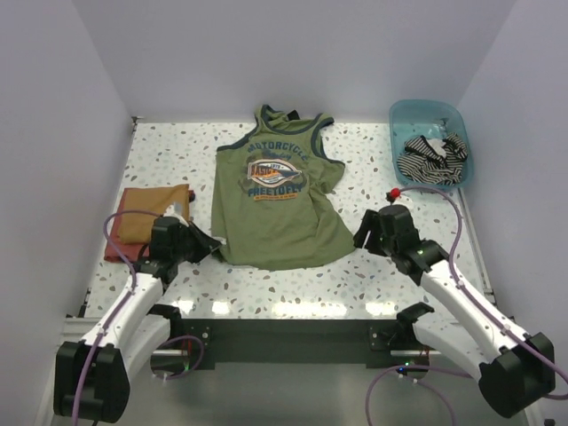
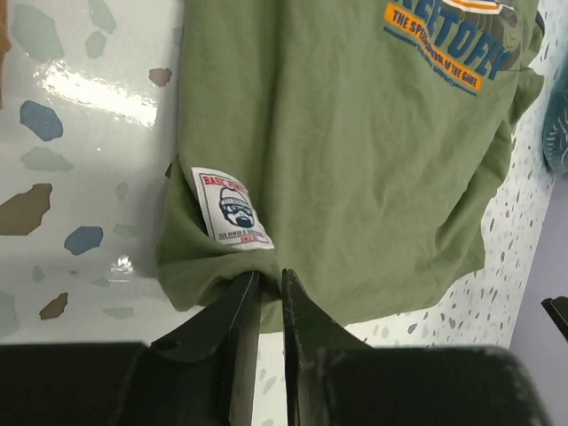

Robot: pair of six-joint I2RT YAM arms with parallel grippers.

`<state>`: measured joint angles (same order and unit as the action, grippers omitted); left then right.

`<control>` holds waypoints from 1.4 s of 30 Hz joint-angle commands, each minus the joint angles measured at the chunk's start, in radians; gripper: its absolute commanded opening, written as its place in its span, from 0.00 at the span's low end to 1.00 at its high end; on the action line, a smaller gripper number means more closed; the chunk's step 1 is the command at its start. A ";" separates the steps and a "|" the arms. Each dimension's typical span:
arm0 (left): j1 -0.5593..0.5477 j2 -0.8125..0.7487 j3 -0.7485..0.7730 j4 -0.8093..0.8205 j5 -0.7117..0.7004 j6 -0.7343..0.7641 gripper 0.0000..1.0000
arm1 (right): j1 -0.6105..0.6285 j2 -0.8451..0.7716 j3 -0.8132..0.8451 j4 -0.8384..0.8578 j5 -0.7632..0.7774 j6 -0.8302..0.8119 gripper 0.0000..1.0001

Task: Fold and stack the tank tops
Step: Flatten the tank top out

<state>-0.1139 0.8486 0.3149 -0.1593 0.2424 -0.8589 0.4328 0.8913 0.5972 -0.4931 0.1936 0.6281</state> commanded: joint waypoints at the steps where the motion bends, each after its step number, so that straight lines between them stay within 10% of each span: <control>1: -0.010 -0.019 0.108 -0.120 -0.035 0.064 0.21 | -0.002 0.029 0.042 0.008 0.069 0.030 0.67; 15: -0.009 0.023 0.332 -0.419 -0.270 0.123 0.30 | -0.051 0.524 0.113 0.223 -0.013 -0.050 0.46; 20: -0.010 0.061 0.290 -0.382 -0.247 0.141 0.19 | -0.069 0.512 0.122 0.167 0.009 -0.028 0.00; 29: -0.102 0.165 0.240 -0.310 -0.207 0.190 0.29 | -0.220 0.187 0.269 -0.140 0.168 -0.100 0.00; 42: -0.245 0.251 0.184 -0.115 -0.001 0.212 0.44 | -0.220 0.212 0.271 -0.130 0.076 -0.116 0.00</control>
<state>-0.3180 1.0847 0.4950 -0.3733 0.1829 -0.6777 0.2150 1.0912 0.8780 -0.6193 0.2928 0.5232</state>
